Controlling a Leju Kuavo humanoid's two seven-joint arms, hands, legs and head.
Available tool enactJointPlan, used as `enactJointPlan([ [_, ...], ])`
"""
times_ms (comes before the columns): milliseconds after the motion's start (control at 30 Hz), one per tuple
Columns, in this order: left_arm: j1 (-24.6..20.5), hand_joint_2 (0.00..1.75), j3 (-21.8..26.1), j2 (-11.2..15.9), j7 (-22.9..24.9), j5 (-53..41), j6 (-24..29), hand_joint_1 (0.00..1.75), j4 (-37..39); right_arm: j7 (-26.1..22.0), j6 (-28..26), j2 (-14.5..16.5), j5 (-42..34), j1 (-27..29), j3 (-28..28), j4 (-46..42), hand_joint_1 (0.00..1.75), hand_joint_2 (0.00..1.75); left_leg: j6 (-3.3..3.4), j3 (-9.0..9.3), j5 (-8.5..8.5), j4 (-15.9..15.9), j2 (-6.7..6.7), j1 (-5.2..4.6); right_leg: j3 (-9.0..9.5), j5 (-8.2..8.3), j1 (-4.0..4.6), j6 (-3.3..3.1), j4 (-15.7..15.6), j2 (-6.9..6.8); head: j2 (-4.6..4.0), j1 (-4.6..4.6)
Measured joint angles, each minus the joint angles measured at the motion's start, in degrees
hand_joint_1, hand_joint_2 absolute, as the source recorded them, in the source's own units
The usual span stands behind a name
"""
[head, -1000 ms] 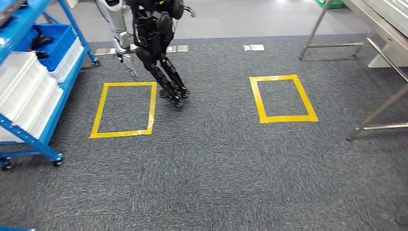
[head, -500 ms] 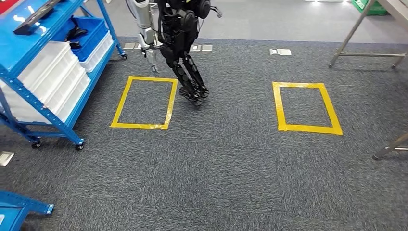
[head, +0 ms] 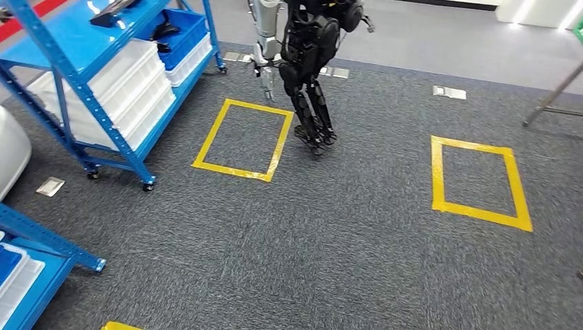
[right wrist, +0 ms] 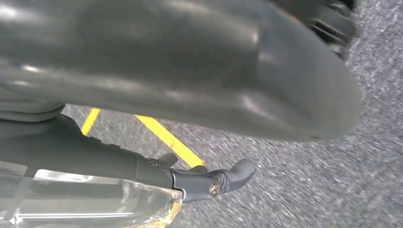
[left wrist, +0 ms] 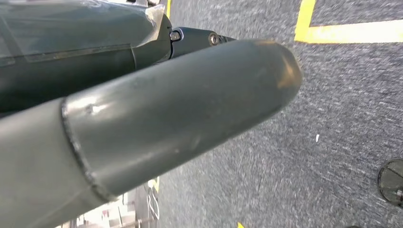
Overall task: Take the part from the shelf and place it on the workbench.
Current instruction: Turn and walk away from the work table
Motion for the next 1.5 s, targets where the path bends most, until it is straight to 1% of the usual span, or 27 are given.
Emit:
enactJointPlan([
  [33,-0.01,0.0,-0.01,-0.05,-0.04,-0.14,0.0,0.0,0.0,0.02,0.0,-0.05,-0.01,-0.02,0.1,0.01,0.0,0.0,-0.19,0.01,-0.07,0.14,-0.71,-0.02,1.69,1.77,-0.24,0.51,-4.16,1.01,0.0,0.05],
  [100,-0.08,0.0,-0.02,-0.1,-0.25,-0.49,-0.06,0.0,0.01,0.03,0.0,-0.1,-0.17,-0.01,0.21,0.03,0.0,0.0,-0.85,-0.27,-0.45,0.76,-1.99,-0.2,3.83,4.21,-0.55,0.53,-9.99,2.71,0.01,0.04],
  [133,-0.03,0.0,-0.05,-0.07,-0.39,-0.74,-0.17,0.0,0.01,0.03,0.0,-0.09,-0.29,-0.01,0.22,0.04,0.0,0.0,-1.2,-0.49,-0.55,1.03,-2.53,-0.24,4.19,4.67,-0.58,0.2,-10.94,3.05,0.01,0.02],
  [200,0.22,0.0,-0.15,0.04,-0.65,-1.25,-0.47,0.0,0.01,0.03,-0.02,-0.07,-0.62,-0.09,0.22,0.04,0.0,0.0,-1.77,-0.85,-0.69,1.38,-3.03,0.0,4.43,5.05,-0.65,-0.59,-11.03,2.15,0.01,-0.18],
  [267,0.34,0.0,-0.38,0.14,-0.84,-1.63,-0.79,0.0,0.01,-0.05,-0.09,-0.02,-0.84,-0.13,0.21,0.04,0.0,0.0,-2.23,-1.7,-1.94,3.2,-0.77,0.14,4.62,5.22,-0.71,-1.3,-11.08,1.17,0.01,-0.44],
  [333,0.19,0.0,-0.61,0.19,-0.97,-1.92,-1.02,0.0,0.01,-0.14,-0.25,-0.02,-0.89,0.08,0.2,0.04,0.0,0.0,-2.57,-4.4,-5.24,8.91,2.25,0.15,4.62,5.12,-0.39,-1.99,-11.14,-0.06,0.01,-0.77],
  [400,0.16,0.0,-0.8,0.23,-1.13,-2.15,-1.1,0.0,0.01,-0.2,-0.4,-0.04,-0.89,0.33,0.2,0.04,0.0,0.0,-2.74,-7.71,-8.02,15.55,3.13,0.3,4.53,4.95,0.09,-2.39,-11.12,-1.53,0.0,-0.84],
  [433,0.23,0.0,-0.92,0.25,-1.21,-2.23,-1.1,0.0,0.01,-0.26,-0.44,-0.04,-0.89,0.38,0.2,0.05,0.0,0.0,-2.71,-8.35,-8.09,16.83,3.28,0.32,4.49,4.88,0.26,-2.48,-11.11,-2.22,0.0,-0.86],
  [467,0.31,0.0,-1.06,0.28,-1.28,-2.25,-1.1,0.0,0.01,-0.32,-0.45,-0.03,-0.88,0.38,0.2,0.05,0.0,0.0,-2.59,-7.8,-7.1,15.86,3.45,0.32,4.5,4.84,0.39,-2.54,-11.11,-2.81,0.01,-0.85],
  [567,0.24,0.0,-1.4,0.46,-1.44,-2.35,-1.06,0.0,0.01,-0.53,-0.45,0.14,-0.89,0.3,0.2,0.08,0.0,0.0,-1.6,-2.05,-2.66,5.36,5.88,-0.07,4.84,4.7,0.77,-2.56,-11.17,-4.33,0.01,-0.76],
  [633,0.03,0.0,-1.5,0.6,-1.5,-2.48,-1.02,0.0,0.01,-0.61,-0.5,0.25,-0.91,0.25,0.2,0.1,0.0,0.0,-0.95,-0.28,-2.04,1.96,7.32,-0.62,5.08,4.6,0.81,-2.27,-11.29,-5.13,0.01,-0.72],
  [700,0.01,0.0,-1.54,0.75,-1.5,-2.58,-1.01,0.0,0.01,-0.63,-0.56,0.38,-0.92,0.11,0.2,0.12,0.0,0.0,-0.51,-0.08,-1.72,1.45,6.53,-0.83,5.39,4.52,0.74,-1.75,-11.51,-5.91,0.01,-0.76],
  [767,0.03,0.0,-1.62,0.83,-1.46,-2.59,-1.01,0.0,0.01,-0.64,-0.6,0.45,-0.93,-0.01,0.2,0.13,0.0,0.0,-0.06,0.56,-0.92,0.25,5.43,-0.52,5.17,3.73,0.72,-1.3,-10.52,-4.69,0.0,-0.65],
  [867,-0.16,0.0,-1.88,0.78,-1.34,-2.6,-1.02,0.0,0.01,-0.64,-0.63,0.4,-0.96,0.14,0.2,0.13,0.0,0.0,0.43,0.76,-0.17,-0.61,3.7,-0.16,0.84,-0.38,0.29,-1.38,-1.4,-1.17,0.01,-0.4],
  [933,-0.12,0.0,-2.12,0.74,-1.32,-2.74,-1.08,0.0,0.01,-0.62,-0.64,0.34,-1.15,0.33,0.19,0.13,0.0,0.0,0.41,0.63,-0.13,-0.56,2.38,-0.13,-2.0,-1.89,0.01,-0.97,4.04,-0.71,0.01,-0.35],
  [967,-0.08,0.0,-2.28,0.73,-1.31,-2.9,-1.15,0.0,0.01,-0.61,-0.68,0.27,-1.36,0.39,0.17,0.13,0.0,0.0,0.34,0.65,-0.14,-0.5,1.72,-0.09,-2.02,-1.33,-0.15,-0.44,3.85,-0.63,0.0,-0.33],
  [1000,-0.06,0.0,-2.46,0.73,-1.31,-3.1,-1.26,0.0,0.01,-0.6,-0.73,0.21,-1.59,0.4,0.15,0.13,0.0,0.0,0.2,0.7,-0.18,-0.38,1.06,-0.01,-0.95,0.07,-0.35,0.22,1.39,-0.39,0.0,-0.32],
  [1067,-0.11,0.0,-2.83,0.79,-1.31,-3.53,-1.55,0.0,0.01,-0.59,-0.86,0.13,-2.02,0.39,0.07,0.14,0.0,0.0,-0.41,0.59,-0.52,0.25,-0.15,0.05,2.49,3.32,-0.88,1.29,-6.39,1.19,0.01,-0.2],
  [1100,-0.16,0.0,-2.97,0.85,-1.29,-3.75,-1.7,0.0,0.01,-0.59,-0.93,0.14,-2.19,0.41,0.01,0.14,0.0,0.0,-0.84,0.43,-0.77,0.65,-0.65,0.02,3.68,4.35,-1.03,1.24,-9.22,1.89,0.01,-0.16],
  [1133,-0.19,0.0,-3.09,0.91,-1.25,-3.93,-1.85,0.0,0.01,-0.6,-1.03,0.16,-2.32,0.39,-0.07,0.15,0.0,0.0,-1.26,0.22,-0.99,0.95,-1.05,-0.01,4.29,4.78,-0.98,0.88,-10.67,2.35,0.01,-0.17],
  [1200,-0.13,0.0,-3.3,1.0,-1.09,-4.16,-2.06,0.0,0.01,-0.61,-1.21,0.26,-2.5,0.33,-0.24,0.15,0.0,0.0,-1.94,-0.11,-1.1,1.12,-1.69,0.2,4.51,4.94,-0.75,-0.32,-10.92,1.87,0.0,-0.32],
  [1267,-0.03,0.0,-3.43,1.1,-0.96,-4.2,-2.13,0.0,0.01,-0.64,-1.36,0.39,-2.6,0.32,-0.36,0.15,0.0,0.0,-2.42,-0.67,-1.82,2.21,-0.82,0.51,4.72,5.18,-0.81,-1.1,-11.07,1.09,0.0,-0.49],
  [1300,-0.06,0.0,-3.45,1.13,-0.94,-4.21,-2.14,0.0,0.01,-0.66,-1.41,0.45,-2.62,0.36,-0.44,0.15,0.0,0.0,-2.63,-1.56,-3.04,4.14,0.26,0.56,4.74,5.25,-0.86,-1.45,-11.17,0.61,0.0,-0.64],
  [1367,-0.19,0.0,-3.47,1.15,-0.92,-4.16,-2.12,0.0,0.01,-0.67,-1.44,0.5,-2.62,0.52,-0.67,0.15,0.0,0.0,-3.01,-5.05,-6.81,11.24,2.56,0.52,4.73,5.12,-0.6,-2.01,-11.19,-0.58,0.0,-0.92],
  [1433,-0.19,0.0,-3.51,1.15,-0.87,-4.18,-2.09,0.0,0.01,-0.66,-1.44,0.47,-2.68,0.67,-0.86,0.15,0.0,0.0,-3.16,-8.26,-8.88,17.29,3.17,0.55,4.71,4.94,-0.27,-2.36,-11.17,-1.86,0.0,-0.95],
  [1467,-0.13,0.0,-3.56,1.16,-0.81,-4.35,-2.1,0.0,0.01,-0.64,-1.44,0.45,-2.75,0.67,-0.9,0.15,0.0,0.0,-3.09,-8.5,-8.33,17.56,3.29,0.55,4.76,4.86,-0.15,-2.46,-11.17,-2.43,0.0,-0.96],
  [1500,-0.08,0.0,-3.64,1.2,-0.75,-4.57,-2.13,0.0,0.01,-0.63,-1.45,0.45,-2.84,0.65,-0.93,0.15,0.0,0.0,-2.89,-7.53,-6.78,15.55,3.55,0.52,4.86,4.78,-0.04,-2.53,-11.17,-2.95,0.0,-0.95],
])
